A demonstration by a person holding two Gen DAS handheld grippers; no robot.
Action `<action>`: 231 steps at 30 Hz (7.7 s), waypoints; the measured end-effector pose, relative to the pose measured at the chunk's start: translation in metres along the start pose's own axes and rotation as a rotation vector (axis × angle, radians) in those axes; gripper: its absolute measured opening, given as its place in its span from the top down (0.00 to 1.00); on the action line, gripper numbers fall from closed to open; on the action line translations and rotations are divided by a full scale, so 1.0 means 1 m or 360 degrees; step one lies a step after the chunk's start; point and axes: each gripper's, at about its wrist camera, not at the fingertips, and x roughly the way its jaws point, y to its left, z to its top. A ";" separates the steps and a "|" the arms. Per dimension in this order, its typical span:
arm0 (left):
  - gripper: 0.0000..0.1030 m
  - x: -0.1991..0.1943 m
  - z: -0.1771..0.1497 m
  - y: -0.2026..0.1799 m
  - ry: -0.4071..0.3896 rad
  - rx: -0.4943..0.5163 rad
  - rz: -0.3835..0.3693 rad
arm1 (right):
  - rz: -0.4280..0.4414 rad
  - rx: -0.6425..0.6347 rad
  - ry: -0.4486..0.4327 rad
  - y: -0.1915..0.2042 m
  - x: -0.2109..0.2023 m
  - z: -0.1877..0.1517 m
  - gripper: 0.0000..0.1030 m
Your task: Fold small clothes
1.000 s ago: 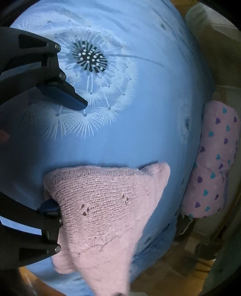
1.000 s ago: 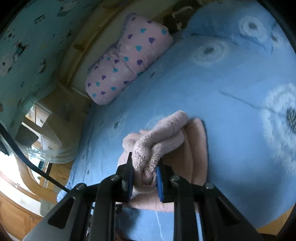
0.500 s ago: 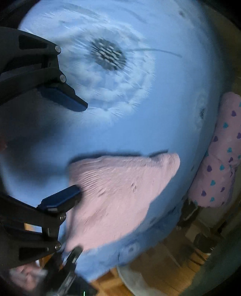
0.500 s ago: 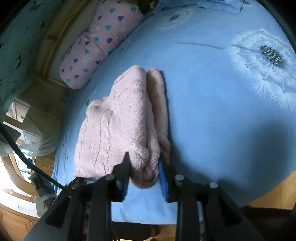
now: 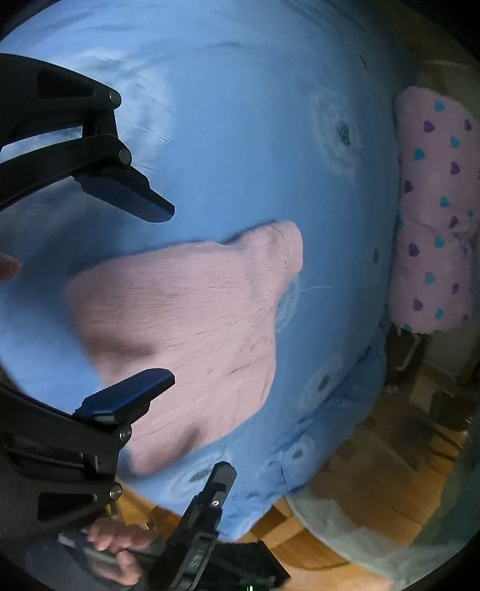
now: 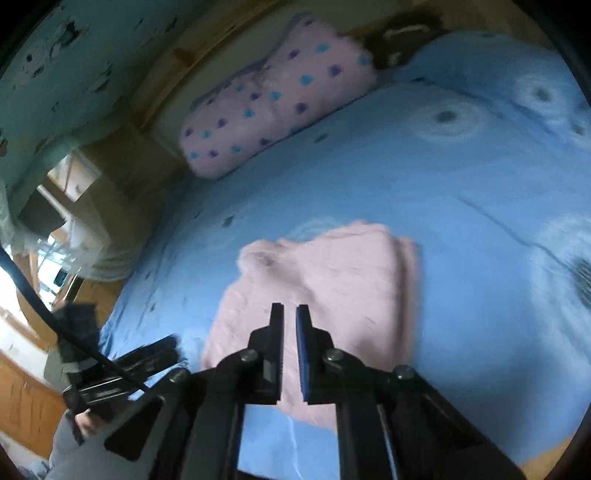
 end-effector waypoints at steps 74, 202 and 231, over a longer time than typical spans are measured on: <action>0.16 0.050 -0.015 0.015 0.0086 -0.0163 -0.0172 | 0.0031 0.0286 0.0139 -0.093 0.019 -0.031 0.23; 0.56 0.080 -0.029 0.025 0.0050 -0.0416 -0.0591 | 0.0311 0.0669 0.0265 -0.121 0.090 -0.040 0.63; 0.62 -0.036 0.087 0.071 -0.0458 -0.0083 -0.0249 | 0.0118 -0.0130 0.0104 0.066 0.126 0.078 0.71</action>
